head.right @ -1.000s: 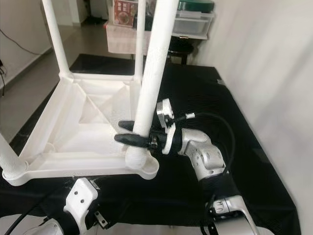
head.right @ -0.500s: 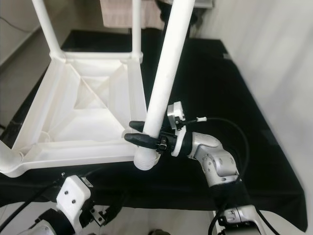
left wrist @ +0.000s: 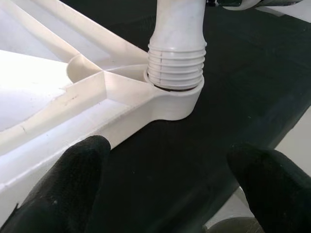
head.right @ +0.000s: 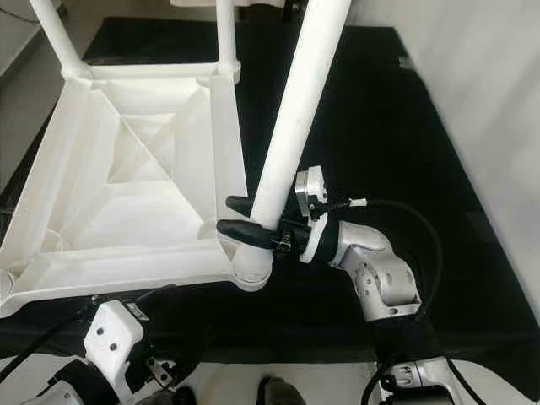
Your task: Building children table
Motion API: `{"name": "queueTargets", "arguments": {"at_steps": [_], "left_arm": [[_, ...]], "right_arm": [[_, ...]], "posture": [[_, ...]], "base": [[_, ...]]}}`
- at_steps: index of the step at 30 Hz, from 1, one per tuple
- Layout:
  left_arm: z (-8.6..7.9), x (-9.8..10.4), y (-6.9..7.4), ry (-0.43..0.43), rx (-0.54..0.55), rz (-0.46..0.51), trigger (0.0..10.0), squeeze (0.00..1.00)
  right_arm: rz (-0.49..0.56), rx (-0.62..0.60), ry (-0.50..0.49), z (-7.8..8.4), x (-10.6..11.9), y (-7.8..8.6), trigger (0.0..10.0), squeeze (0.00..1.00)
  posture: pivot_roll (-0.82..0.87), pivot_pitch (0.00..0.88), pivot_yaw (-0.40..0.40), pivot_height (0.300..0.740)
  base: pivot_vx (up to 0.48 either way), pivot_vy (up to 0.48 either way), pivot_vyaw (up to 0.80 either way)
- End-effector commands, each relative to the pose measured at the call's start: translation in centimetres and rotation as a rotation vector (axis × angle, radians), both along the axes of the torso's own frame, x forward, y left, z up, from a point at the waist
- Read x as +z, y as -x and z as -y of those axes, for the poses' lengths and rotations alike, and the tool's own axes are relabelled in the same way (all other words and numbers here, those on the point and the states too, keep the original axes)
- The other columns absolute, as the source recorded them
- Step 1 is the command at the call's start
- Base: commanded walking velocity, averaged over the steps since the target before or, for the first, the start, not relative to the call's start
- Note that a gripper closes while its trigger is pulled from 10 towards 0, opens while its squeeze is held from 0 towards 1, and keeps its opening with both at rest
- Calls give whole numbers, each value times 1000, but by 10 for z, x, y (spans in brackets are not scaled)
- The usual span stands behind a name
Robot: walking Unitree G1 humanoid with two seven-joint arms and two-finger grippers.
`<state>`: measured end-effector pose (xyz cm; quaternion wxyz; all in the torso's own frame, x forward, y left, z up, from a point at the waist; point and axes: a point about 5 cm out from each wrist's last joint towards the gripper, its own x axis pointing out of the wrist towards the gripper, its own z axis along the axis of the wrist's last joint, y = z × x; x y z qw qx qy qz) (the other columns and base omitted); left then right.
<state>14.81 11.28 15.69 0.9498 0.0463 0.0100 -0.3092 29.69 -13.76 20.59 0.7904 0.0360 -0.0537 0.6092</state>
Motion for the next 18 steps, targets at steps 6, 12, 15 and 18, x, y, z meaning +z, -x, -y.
{"name": "queueTargets", "arguments": {"at_steps": [6,12,15,18], "left_arm": [[-3,-2,3,-22,-2,-23,10000,0],[-4,-2,4,-27,-5,-25,10000,0],[-4,-2,5,-30,-10,-30,10000,0],[-4,-1,5,-30,-12,-31,10000,0]], "right_arm": [[87,5,102,-11,-11,8,10000,0],[160,-9,136,-18,-13,10,10000,0],[193,28,175,-22,-16,15,10000,0],[231,53,239,-23,-21,17,10000,0]], "posture": [[-175,271,-35,740],[-173,278,-27,740],[-170,284,-24,740],[-168,289,-25,740]], "base": [[0,0,0],[0,0,0],[0,0,0],[0,0,0]]}}
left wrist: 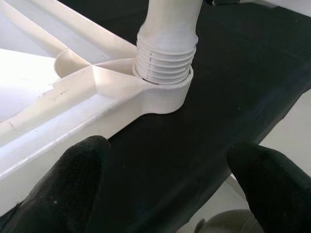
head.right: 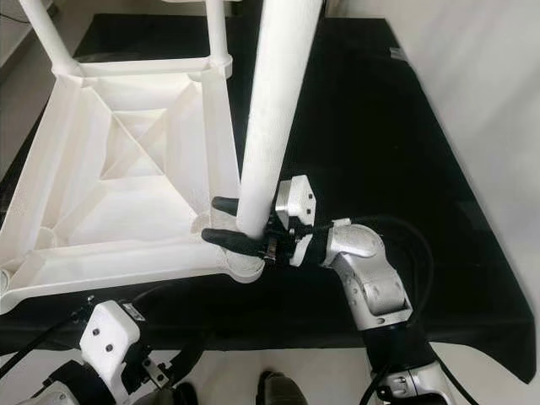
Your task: Building children table
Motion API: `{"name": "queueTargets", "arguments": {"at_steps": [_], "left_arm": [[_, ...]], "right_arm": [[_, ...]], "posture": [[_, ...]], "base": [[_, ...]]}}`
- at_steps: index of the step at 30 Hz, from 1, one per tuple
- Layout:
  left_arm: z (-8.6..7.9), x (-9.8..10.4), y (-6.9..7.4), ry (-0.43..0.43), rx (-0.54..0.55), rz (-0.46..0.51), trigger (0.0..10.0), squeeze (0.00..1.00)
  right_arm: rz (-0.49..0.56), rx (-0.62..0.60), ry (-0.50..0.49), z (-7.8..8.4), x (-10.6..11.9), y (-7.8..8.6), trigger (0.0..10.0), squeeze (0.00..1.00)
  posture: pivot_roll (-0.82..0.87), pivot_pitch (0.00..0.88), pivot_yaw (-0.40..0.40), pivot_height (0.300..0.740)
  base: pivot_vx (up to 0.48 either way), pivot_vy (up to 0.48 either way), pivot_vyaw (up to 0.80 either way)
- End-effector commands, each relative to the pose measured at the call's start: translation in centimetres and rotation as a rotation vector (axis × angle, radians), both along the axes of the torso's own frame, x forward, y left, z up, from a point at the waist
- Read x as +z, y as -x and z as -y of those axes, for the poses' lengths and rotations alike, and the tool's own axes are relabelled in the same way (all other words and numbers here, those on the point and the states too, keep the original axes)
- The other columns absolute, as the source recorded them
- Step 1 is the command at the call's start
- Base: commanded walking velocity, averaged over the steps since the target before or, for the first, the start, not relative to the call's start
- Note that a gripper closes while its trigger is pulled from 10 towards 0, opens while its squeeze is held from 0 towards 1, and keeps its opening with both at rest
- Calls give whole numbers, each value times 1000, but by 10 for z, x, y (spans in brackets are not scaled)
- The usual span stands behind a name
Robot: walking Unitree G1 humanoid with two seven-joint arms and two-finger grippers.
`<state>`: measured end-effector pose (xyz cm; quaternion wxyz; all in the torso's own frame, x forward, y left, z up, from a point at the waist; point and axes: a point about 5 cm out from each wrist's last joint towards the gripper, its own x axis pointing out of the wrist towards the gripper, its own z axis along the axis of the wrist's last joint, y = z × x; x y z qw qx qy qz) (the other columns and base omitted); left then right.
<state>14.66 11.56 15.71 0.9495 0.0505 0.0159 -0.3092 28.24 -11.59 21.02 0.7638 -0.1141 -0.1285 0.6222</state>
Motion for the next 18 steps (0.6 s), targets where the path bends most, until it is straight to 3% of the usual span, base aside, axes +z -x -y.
{"name": "queueTargets", "arguments": {"at_steps": [1,8,18], "left_arm": [[-2,-1,4,-19,-12,-23,10000,0],[-2,-1,4,-22,-9,-24,10000,0],[-1,-1,3,-26,-3,-20,10000,0]], "right_arm": [[-55,23,142,-1,-29,5,10000,0],[-8,141,288,2,-28,11,10000,0],[-67,268,305,2,-14,10,10000,0]], "posture": [[-165,293,-26,740],[-166,293,-29,740],[-165,292,-40,740]], "base": [[0,0,0],[0,0,0],[0,0,0]]}}
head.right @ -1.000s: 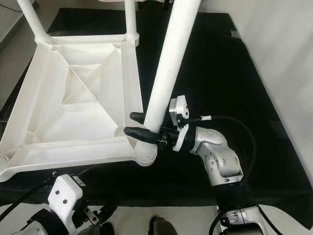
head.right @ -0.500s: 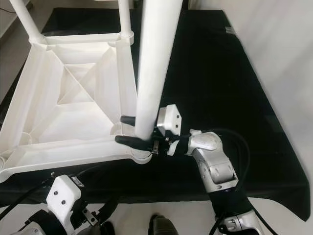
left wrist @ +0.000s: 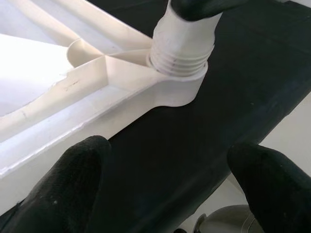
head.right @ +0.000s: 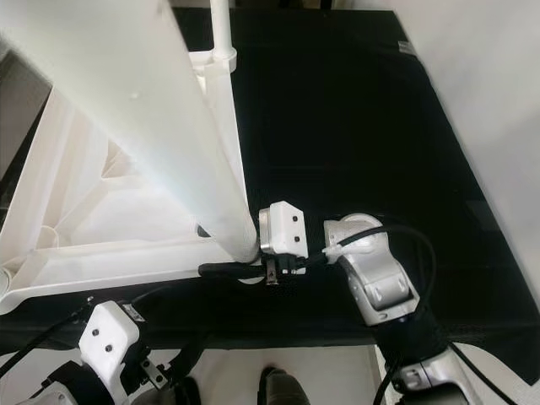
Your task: Building children table
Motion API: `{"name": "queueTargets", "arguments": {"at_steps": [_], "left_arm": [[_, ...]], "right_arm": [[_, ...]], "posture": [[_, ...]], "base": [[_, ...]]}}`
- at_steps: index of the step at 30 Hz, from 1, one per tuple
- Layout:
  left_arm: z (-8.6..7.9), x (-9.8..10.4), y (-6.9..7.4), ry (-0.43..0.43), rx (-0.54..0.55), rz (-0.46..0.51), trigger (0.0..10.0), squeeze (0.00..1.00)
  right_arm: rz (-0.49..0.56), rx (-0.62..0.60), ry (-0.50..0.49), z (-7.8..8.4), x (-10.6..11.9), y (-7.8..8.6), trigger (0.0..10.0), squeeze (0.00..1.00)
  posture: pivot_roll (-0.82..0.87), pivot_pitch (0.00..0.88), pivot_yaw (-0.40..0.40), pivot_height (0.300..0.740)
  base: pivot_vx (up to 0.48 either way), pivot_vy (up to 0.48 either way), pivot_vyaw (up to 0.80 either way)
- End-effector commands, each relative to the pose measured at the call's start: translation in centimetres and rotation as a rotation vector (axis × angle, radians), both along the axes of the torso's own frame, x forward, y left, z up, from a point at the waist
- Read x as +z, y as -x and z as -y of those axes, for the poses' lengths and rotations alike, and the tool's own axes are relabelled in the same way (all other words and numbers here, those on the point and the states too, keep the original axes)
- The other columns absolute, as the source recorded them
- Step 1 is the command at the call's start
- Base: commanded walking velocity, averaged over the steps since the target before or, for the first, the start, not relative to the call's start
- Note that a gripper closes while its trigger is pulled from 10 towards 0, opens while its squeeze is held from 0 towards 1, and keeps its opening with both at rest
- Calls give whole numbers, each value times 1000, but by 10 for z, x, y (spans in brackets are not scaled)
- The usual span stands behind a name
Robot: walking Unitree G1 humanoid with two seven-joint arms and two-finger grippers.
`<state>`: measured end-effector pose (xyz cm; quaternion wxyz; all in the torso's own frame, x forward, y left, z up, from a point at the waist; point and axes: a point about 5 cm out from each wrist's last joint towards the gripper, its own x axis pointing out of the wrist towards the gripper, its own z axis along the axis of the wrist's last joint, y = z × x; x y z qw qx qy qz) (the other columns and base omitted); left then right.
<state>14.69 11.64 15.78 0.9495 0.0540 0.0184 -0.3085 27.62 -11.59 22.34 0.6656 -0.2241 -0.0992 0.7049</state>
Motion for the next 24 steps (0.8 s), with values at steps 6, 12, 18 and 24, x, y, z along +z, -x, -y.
{"name": "queueTargets", "arguments": {"at_steps": [6,12,18,24], "left_arm": [[0,-1,4,-18,-4,-17,10000,0],[-1,0,4,-22,-2,-15,10000,0],[-3,-1,3,-27,-3,-16,10000,0],[-4,-1,3,-35,-2,-16,10000,0]], "right_arm": [[-192,-120,-11,-4,-24,-14,10000,0],[-236,-417,-109,0,-36,-27,10000,0],[-261,-522,-132,6,-47,-21,10000,0],[-253,-755,-94,12,-61,-23,10000,0]], "posture": [[-167,299,-44,740],[-170,303,-42,740],[-175,300,-39,740],[-174,295,-39,740]], "base": [[0,0,0],[0,0,0],[0,0,0],[0,0,0]]}}
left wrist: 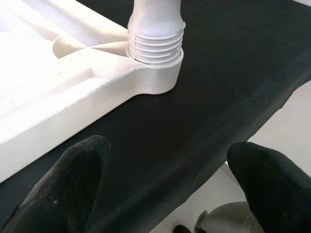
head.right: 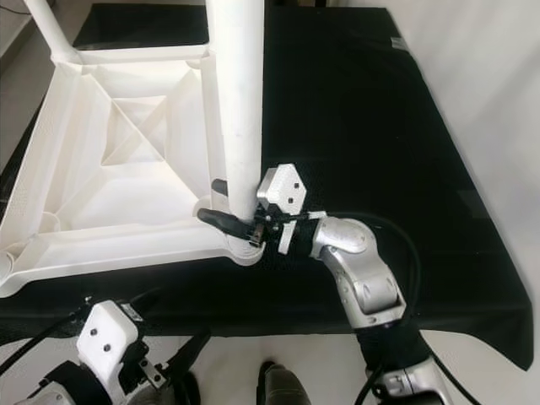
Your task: Building children table
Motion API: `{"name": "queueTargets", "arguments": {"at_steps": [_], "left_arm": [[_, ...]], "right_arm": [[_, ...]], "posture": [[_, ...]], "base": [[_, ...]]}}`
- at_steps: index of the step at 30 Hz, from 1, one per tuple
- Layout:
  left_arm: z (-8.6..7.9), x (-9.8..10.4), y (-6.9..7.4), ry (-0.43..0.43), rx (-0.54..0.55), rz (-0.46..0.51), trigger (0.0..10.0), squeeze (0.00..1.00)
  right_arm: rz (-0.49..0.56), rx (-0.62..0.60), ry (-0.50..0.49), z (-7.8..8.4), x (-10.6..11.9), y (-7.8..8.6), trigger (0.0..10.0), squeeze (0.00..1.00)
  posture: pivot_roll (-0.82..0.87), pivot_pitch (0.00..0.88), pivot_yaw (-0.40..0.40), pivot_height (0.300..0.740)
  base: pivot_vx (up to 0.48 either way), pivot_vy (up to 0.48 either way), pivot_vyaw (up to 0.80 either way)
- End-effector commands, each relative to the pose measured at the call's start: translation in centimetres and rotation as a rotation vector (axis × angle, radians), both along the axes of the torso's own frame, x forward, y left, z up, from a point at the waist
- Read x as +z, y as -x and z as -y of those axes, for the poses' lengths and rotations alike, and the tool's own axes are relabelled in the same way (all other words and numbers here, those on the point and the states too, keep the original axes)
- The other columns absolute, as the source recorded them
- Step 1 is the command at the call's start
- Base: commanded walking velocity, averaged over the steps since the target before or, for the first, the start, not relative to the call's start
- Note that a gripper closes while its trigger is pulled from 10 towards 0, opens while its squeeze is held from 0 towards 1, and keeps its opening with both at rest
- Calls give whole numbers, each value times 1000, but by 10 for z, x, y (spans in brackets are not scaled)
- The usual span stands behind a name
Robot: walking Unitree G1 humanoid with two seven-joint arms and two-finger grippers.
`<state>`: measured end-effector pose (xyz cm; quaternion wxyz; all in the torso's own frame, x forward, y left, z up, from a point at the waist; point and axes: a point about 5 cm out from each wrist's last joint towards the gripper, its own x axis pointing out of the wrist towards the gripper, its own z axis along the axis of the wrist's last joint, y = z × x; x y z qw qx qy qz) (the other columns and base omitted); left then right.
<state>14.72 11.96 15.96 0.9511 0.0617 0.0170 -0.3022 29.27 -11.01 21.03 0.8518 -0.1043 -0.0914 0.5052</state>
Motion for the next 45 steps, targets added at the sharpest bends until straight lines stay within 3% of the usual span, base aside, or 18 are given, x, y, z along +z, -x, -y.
{"name": "queueTargets", "arguments": {"at_steps": [1,3,4,6,7,12,21,23,25,27,29,30,34,38,40,42,44,45], "left_arm": [[-1,-3,3,-21,-14,-24,10000,0],[-1,-3,3,-23,-14,-24,10000,0],[-2,-3,3,-25,-13,-25,10000,0],[-2,-3,3,-25,-13,-25,10000,0],[-3,-4,3,-28,-12,-26,10000,0],[-5,-5,2,-40,-10,-27,10000,0],[-12,-1,-9,-61,41,11,10000,0],[-24,18,-37,-46,122,120,10000,0],[-24,18,-37,-46,122,120,10000,0],[-30,47,-65,-2,150,241,10000,0],[-30,47,-65,-2,150,241,10000,0],[-31,60,-74,18,148,285,10000,0],[-21,103,-100,125,63,412,10000,0],[-14,118,-107,180,12,443,10000,0],[4,146,-118,309,-127,471,10000,0],[4,146,-118,309,-127,471,10000,0],[18,161,-121,392,-272,450,10000,0],[18,161,-121,392,-272,450,10000,0]], "right_arm": [[-196,-207,148,18,-48,-7,10000,0],[-184,-301,162,21,-50,-8,10000,0],[-169,-520,198,32,-54,-12,10000,0],[-169,-520,198,32,-54,-12,10000,0],[-143,-803,196,49,-61,0,10000,0],[-159,-848,148,42,-63,9,10000,0],[-175,-882,115,39,-63,7,10000,0],[-198,-908,91,37,-64,8,10000,0],[-198,-908,91,37,-64,8,10000,0],[-232,-937,67,34,-68,11,10000,0],[-232,-937,67,34,-68,11,10000,0],[-248,-949,55,33,-70,13,10000,0],[-293,-986,-19,33,-73,15,10000,0],[-306,-984,-73,32,-72,16,10000,0],[-318,-925,-159,26,-71,17,10000,0],[-318,-925,-159,26,-71,17,10000,0],[-283,-864,-178,19,-66,17,10000,0],[-283,-864,-178,19,-66,17,10000,0]], "posture": [[-174,295,-39,740],[-174,295,-39,740],[-176,294,-38,740],[-176,294,-38,740],[-172,293,-37,740],[-168,278,-29,740],[-166,261,-25,740],[-175,232,-27,740],[-175,232,-27,740],[-185,211,-23,740],[-185,211,-23,740],[-186,209,-22,740],[-197,189,-5,740],[-201,184,-1,740],[-213,174,7,740],[-213,174,7,740],[-222,165,13,740],[-222,165,13,740]], "base": [[0,0,0],[0,0,0],[0,0,0],[0,0,0],[0,0,0],[0,0,0],[0,0,0],[0,0,0],[0,0,0],[0,0,0],[0,0,0],[0,0,0],[0,0,0],[0,0,0],[0,0,0],[0,0,0],[0,0,0],[0,0,0]]}}
